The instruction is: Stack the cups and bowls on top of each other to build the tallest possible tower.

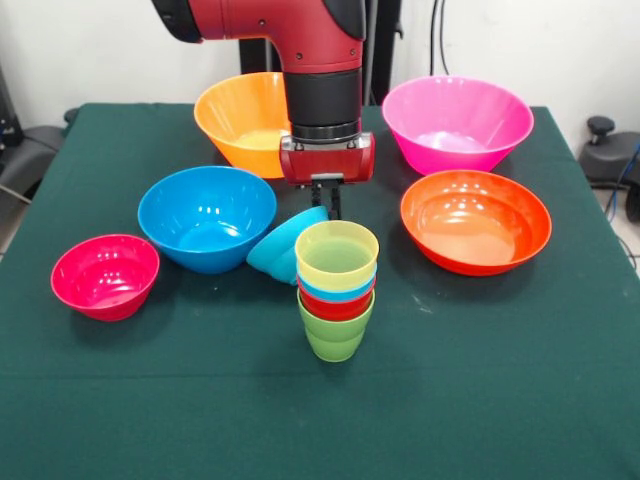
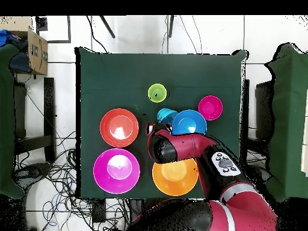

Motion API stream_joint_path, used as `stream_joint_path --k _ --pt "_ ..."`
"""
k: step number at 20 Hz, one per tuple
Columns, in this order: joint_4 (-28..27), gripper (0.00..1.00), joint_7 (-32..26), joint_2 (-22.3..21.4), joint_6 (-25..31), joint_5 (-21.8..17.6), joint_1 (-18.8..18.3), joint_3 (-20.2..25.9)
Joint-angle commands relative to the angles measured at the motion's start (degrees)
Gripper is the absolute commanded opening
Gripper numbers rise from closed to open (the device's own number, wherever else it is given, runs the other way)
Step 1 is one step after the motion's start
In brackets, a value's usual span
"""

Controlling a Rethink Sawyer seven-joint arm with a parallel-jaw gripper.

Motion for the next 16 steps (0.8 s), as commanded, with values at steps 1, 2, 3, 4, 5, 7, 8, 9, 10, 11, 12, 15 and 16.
stream_joint_path --k 1,2,3,4,5,7,8,9,10,11,12,15,16 --pt "-2.6 0.00 3.1 1.1 1.0 -0.8 0.8 1.4" --pt "-2.7 0.00 3.0 1.1 1.6 -0.7 0.9 1.3" --pt "-2.7 0.00 3.0 1.0 1.9 -0.6 1.1 1.0" --pt "-2.7 0.00 3.0 1.0 2.0 -0.5 1.2 0.9" --pt "-2.7 0.00 3.1 1.0 2.0 -0.5 1.5 0.4" --pt "-2.7 0.00 3.2 0.9 2.6 -0.3 1.9 -0.1" --pt "-2.6 0.00 3.3 0.8 3.8 0.2 2.0 -0.4" --pt "-2.5 0.00 3.4 0.6 5.0 0.8 2.2 -0.7" --pt "-2.4 0.00 3.4 0.5 6.2 1.3 2.3 -1.0" --pt "-1.7 0.00 3.8 -0.3 10.2 3.3 2.4 -1.3" --pt "-1.2 0.00 3.9 -0.8 11.7 4.1 2.6 -1.6" --pt "-0.1 0.00 4.1 -3.5 16.4 6.4 4.3 -3.4" --pt "0.2 0.00 4.1 -3.8 16.8 6.8 4.4 -3.6"
